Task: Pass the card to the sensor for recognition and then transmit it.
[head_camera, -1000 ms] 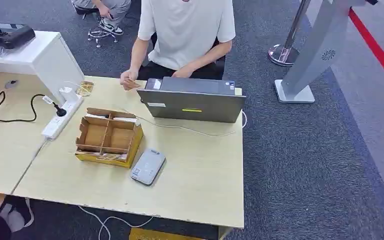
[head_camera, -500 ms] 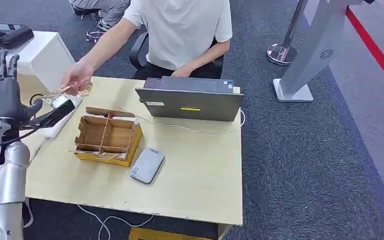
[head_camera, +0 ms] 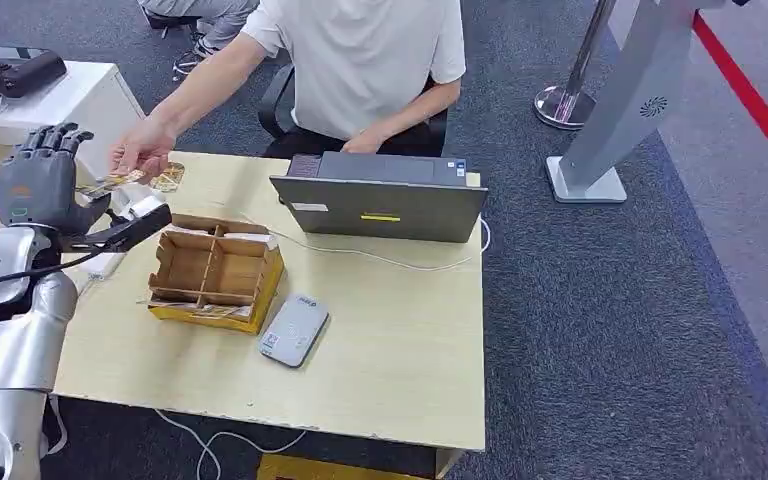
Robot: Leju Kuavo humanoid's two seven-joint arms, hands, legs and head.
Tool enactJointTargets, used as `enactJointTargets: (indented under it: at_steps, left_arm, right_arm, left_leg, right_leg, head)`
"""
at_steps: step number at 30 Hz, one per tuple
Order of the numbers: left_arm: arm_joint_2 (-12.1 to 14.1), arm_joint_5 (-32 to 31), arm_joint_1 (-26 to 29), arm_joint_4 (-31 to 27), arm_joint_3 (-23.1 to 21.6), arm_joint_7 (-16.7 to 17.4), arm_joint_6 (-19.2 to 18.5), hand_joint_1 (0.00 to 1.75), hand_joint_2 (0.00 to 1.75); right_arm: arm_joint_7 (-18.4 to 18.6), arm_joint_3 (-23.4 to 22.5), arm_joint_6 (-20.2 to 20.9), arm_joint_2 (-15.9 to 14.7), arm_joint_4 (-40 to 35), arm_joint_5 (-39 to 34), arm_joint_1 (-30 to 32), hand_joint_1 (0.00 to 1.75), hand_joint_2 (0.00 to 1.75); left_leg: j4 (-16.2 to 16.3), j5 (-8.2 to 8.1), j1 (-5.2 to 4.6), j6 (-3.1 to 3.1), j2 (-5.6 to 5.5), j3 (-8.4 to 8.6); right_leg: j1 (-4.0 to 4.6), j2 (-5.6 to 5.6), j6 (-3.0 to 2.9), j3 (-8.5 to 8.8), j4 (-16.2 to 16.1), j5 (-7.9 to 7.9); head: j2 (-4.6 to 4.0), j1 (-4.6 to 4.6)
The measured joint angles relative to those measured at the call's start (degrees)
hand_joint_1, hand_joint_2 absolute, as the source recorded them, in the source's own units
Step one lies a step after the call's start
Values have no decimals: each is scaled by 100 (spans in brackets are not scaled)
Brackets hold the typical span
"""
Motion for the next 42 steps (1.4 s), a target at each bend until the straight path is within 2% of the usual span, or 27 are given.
enactJointTargets:
  at_steps: [17, 19, 22, 27, 31, 35, 40, 42]
  left_arm:
    - [6, 96, 61, 50, -137, -46, -15, 175, 175]
    - [4, 219, 162, 2, -170, -140, 55, 175, 175]
    - [-53, 345, 500, -361, -282, -297, 243, 175, 175]
    - [-341, 145, 1248, -1489, -792, -383, 267, 175, 175]
    - [-551, -35, 1619, -2106, -1313, -396, 201, 175, 175]
    - [-700, -164, 1802, -2383, -1782, -396, 116, 175, 175]
    - [-811, -186, 1861, -2409, -2129, -332, -140, 175, 175]
    - [-831, -177, 1866, -2400, -2232, -247, -469, 175, 175]
  right_arm:
    - [-42, 15, 0, 20, 2, 13, 19, 0, 175]
    - [-83, 15, -4, 26, 2, 20, 21, 0, 175]
    - [-90, 15, -33, 37, 4, 15, 46, 0, 175]
    - [-98, 15, -85, 59, 7, -11, 110, 0, 175]
    - [-101, 15, -103, 72, 7, -13, 132, 0, 175]
    - [-101, 15, -103, 87, 7, -9, 132, 0, 175]
    - [-96, 15, -120, 101, 7, -7, 133, 0, 175]
    - [-90, 13, -120, 103, 7, -11, 133, 0, 175]
  left_leg:
    - [0, 0, 0, 0, -1, -8]
    - [0, 0, -1, 0, 0, -8]
    - [0, -1, -2, 1, -1, -8]
    - [0, -12, -6, 12, 0, -13]
    - [0, -16, -6, 11, 1, -13]
    - [0, -16, -5, 11, 1, -13]
    - [0, -15, -5, 11, 1, -12]
    - [0, -15, -5, 12, 0, -12]
  right_leg:
    - [-1, -1, 0, -6, 0, 0]
    - [-1, 0, 0, -6, 0, 0]
    - [-2, -2, 2, -8, -3, -1]
    - [-5, -2, 4, -8, -7, -4]
    - [-5, -2, 4, -10, -9, -4]
    - [-4, -2, 4, -10, -7, -3]
    - [-4, -2, 4, -10, -6, -3]
    - [-4, -3, 4, -10, -6, -3]
  head:
    - [0, -2]
    - [0, -2]
    - [0, 0]
    - [0, 0]
    - [0, -2]
    - [0, -2]
    - [0, -2]
    - [0, 0]
